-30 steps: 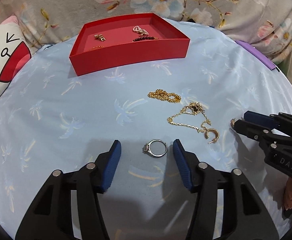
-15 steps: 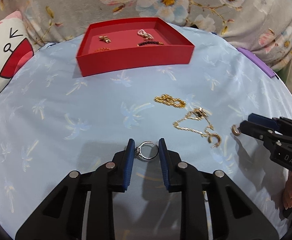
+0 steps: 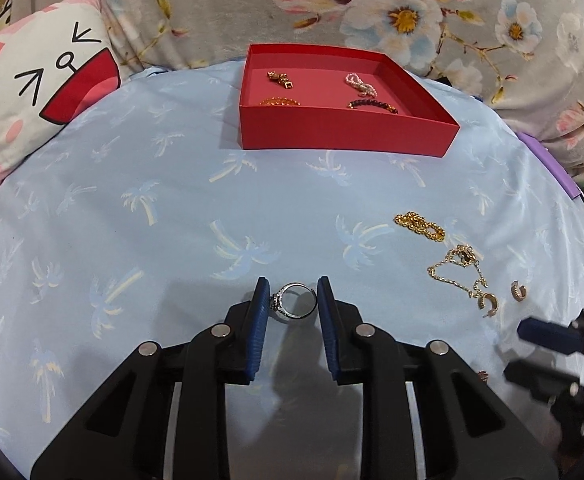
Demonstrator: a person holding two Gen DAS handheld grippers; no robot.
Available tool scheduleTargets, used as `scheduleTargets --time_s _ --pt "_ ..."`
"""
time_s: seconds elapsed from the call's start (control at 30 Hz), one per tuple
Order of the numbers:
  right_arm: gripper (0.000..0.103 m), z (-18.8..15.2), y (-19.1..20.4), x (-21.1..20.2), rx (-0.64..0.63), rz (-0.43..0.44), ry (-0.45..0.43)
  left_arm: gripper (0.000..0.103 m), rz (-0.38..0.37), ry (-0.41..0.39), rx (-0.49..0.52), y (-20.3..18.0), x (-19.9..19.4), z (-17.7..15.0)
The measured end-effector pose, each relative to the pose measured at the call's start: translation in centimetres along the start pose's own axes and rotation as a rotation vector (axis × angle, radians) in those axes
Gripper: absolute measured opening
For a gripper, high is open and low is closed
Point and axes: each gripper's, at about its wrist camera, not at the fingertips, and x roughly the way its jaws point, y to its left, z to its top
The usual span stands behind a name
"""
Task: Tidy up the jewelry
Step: 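Grasp the gold ring with the right gripper while the left holds the silver ring, then carry both rings over the red box and open the left gripper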
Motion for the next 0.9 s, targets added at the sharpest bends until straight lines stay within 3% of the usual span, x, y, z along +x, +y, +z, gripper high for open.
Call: scheduleTargets --time_s 0.27,0.33,0.4,0.63,0.9 --pt "0.034 -0.7 1.4 1.4 -0.032 0.028 0.051 0.024 -0.007 0.006 0.006 -0.1 0.1 0.0" --pt "0.030 -0.8 1.5 1.5 -0.038 0.021 0.057 0.024 -0.007 0.006 0.006 -0.1 0.2 0.0" --pt "0.019 -0.9 1.6 1.7 -0.045 0.013 0.064 0.024 -0.006 0.006 0.005 -0.1 0.2 0.0" --pt "0.008 -1.0 1.6 1.7 -0.043 0.005 0.066 0.024 -0.006 0.005 0.005 -0.2 0.2 0.0" --pt "0.005 -0.9 1.0 1.7 -0.021 0.006 0.057 0.024 -0.006 0.005 0.004 -0.2 0.2 0.0"
